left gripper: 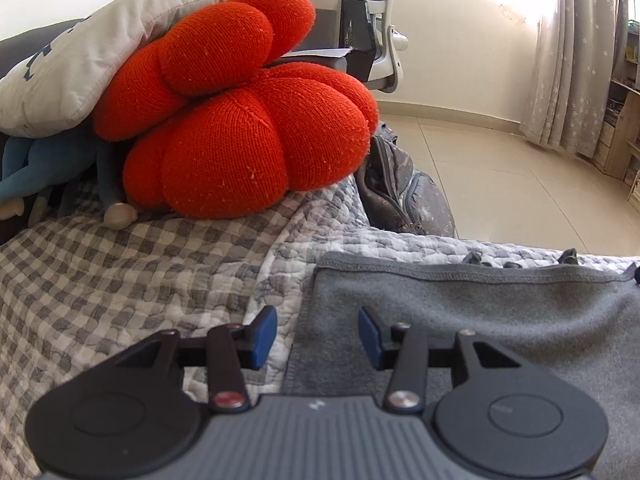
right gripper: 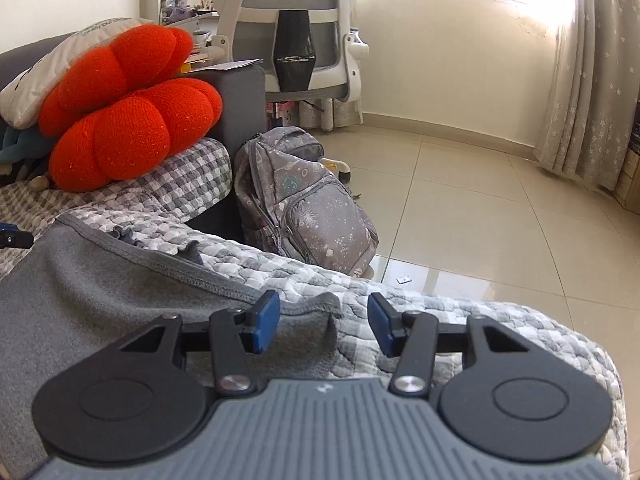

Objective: Fold clothes

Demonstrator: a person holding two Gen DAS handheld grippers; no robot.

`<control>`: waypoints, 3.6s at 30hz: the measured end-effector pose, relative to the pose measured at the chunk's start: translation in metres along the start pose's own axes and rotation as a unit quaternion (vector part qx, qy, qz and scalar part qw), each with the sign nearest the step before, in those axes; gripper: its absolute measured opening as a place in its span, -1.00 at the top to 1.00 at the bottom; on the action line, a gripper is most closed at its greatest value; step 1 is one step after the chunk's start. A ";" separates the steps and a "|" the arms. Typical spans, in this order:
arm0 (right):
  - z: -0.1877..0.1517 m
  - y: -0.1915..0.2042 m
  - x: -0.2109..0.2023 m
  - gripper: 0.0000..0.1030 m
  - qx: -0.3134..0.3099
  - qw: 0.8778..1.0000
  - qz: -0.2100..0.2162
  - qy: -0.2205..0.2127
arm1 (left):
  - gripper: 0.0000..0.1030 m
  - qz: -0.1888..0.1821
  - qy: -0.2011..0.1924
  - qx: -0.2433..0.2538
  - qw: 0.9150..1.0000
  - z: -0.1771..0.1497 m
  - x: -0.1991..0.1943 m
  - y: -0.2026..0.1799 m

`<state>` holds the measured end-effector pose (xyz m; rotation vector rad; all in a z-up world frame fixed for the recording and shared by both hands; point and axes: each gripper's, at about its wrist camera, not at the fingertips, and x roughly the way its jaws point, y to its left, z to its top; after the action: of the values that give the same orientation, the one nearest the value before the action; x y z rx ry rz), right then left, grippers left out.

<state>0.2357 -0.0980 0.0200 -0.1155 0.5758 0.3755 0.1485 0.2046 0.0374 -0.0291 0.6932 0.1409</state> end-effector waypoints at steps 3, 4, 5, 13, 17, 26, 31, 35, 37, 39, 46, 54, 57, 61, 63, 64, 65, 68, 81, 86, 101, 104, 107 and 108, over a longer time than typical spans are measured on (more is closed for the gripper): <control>0.013 0.020 0.002 -0.02 -0.045 0.999 0.025 -0.007 | 0.05 -0.021 -0.002 0.003 1.000 -0.008 -0.009 -0.004; 0.016 0.029 0.003 -0.02 -0.064 0.997 0.037 -0.008 | 0.04 -0.025 -0.003 0.005 1.000 -0.011 -0.011 -0.006; 0.016 0.039 0.006 -0.02 -0.086 0.995 0.042 -0.006 | 0.01 -0.027 -0.004 0.008 1.000 -0.013 -0.013 -0.007; 0.013 0.080 0.028 -0.03 -0.163 0.983 0.077 0.027 | -0.08 -0.022 -0.002 0.021 1.000 -0.020 -0.013 -0.004; 0.007 0.083 0.036 -0.03 -0.182 0.979 0.075 0.052 | -0.12 -0.020 0.008 0.014 1.000 -0.021 -0.009 0.002; 0.013 0.091 0.033 0.98 -0.209 0.974 0.063 0.056 | -0.12 -0.023 0.007 0.008 1.000 -0.019 -0.009 0.002; 0.018 0.094 0.035 0.99 -0.212 0.977 0.029 0.023 | -0.12 -0.020 0.005 0.008 1.000 -0.010 -0.005 0.004; 0.018 0.088 0.046 0.99 -0.199 0.979 0.010 0.040 | -0.14 -0.013 0.004 0.011 1.000 -0.001 0.000 0.006; 0.016 0.081 0.039 0.91 -0.189 0.981 0.017 0.033 | -0.17 -0.009 0.003 0.012 1.000 0.003 0.002 0.006; 0.018 0.065 0.028 0.59 -0.153 0.988 0.023 0.021 | -0.33 -0.002 0.003 0.012 1.000 0.010 0.008 0.013; 0.005 -0.020 0.002 -0.31 0.004 1.000 0.018 0.015 | -0.36 -0.033 0.051 -0.026 0.998 0.032 0.043 0.044; -0.008 -0.038 0.010 -0.20 0.064 0.997 0.046 0.019 | -0.27 -0.020 0.039 -0.015 0.999 0.028 0.066 0.028; -0.013 -0.039 0.020 0.70 0.080 0.995 0.052 0.036 | 0.08 -0.027 0.030 -0.008 0.999 0.025 0.066 0.021; -0.011 -0.024 0.018 0.77 0.051 0.997 0.050 0.030 | 0.90 -0.031 0.023 -0.003 0.999 0.025 0.063 0.011; -0.010 -0.019 0.016 0.79 0.033 0.998 0.035 0.028 | 0.92 -0.018 0.011 0.009 1.000 0.025 0.057 0.005; -0.009 -0.016 0.015 0.79 0.023 0.999 0.027 0.026 | 0.92 -0.018 0.003 0.009 1.000 0.027 0.054 0.006; -0.008 -0.015 0.012 0.79 0.019 0.999 0.022 0.022 | 0.92 -0.019 -0.005 0.009 1.000 0.028 0.051 0.006; -0.005 -0.017 0.004 0.80 0.019 1.000 0.014 0.001 | 0.92 -0.027 -0.022 -0.008 0.999 0.033 0.042 0.015; -0.007 0.002 0.029 0.81 -0.028 0.998 -0.053 0.015 | 0.90 0.017 0.006 -0.002 1.000 0.027 0.063 0.011; -0.012 0.002 0.031 0.70 -0.019 0.998 -0.052 0.018 | 0.73 0.029 0.004 0.002 1.000 0.025 0.063 0.012; -0.008 0.046 -0.021 0.03 0.033 0.999 0.017 0.001 | 0.06 0.009 -0.013 0.014 1.000 0.004 -0.019 -0.028; -0.016 0.071 -0.026 0.03 0.031 0.999 0.041 0.007 | 0.06 -0.021 -0.001 0.018 1.000 -0.017 -0.027 -0.051; -0.025 0.090 -0.033 -0.04 0.032 0.998 0.052 0.011 | 0.07 -0.014 0.014 0.037 0.999 -0.035 -0.019 -0.065; -0.028 0.094 -0.034 -0.05 0.033 0.998 0.058 0.012 | 0.07 -0.011 0.024 0.038 0.999 -0.039 -0.014 -0.065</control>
<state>0.1594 -0.0274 0.0148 -0.0224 0.6198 0.4679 0.1221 0.1354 0.0149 0.0322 0.7448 0.0926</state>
